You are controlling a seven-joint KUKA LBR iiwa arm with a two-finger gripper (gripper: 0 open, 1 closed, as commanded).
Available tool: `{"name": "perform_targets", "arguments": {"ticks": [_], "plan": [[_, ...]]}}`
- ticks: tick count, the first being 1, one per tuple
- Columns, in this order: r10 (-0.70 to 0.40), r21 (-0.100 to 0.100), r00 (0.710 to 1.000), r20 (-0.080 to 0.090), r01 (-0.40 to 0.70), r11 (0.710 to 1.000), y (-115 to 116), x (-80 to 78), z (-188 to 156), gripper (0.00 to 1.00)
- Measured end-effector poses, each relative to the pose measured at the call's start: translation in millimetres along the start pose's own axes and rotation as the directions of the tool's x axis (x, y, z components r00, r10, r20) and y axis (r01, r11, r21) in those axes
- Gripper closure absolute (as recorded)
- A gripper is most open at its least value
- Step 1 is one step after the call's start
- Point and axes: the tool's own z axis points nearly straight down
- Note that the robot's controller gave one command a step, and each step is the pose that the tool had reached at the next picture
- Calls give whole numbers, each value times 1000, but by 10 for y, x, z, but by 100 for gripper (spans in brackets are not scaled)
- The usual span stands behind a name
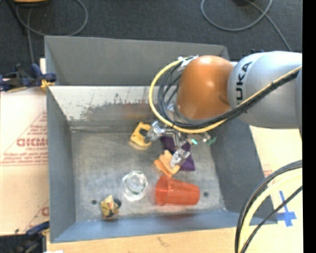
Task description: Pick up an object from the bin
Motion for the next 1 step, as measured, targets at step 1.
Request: {"name": "perform_targets", "arguments": {"ticks": [1], "plan": [[-67, -20, 998, -15, 67, 998, -126, 89, 208, 100]]}}
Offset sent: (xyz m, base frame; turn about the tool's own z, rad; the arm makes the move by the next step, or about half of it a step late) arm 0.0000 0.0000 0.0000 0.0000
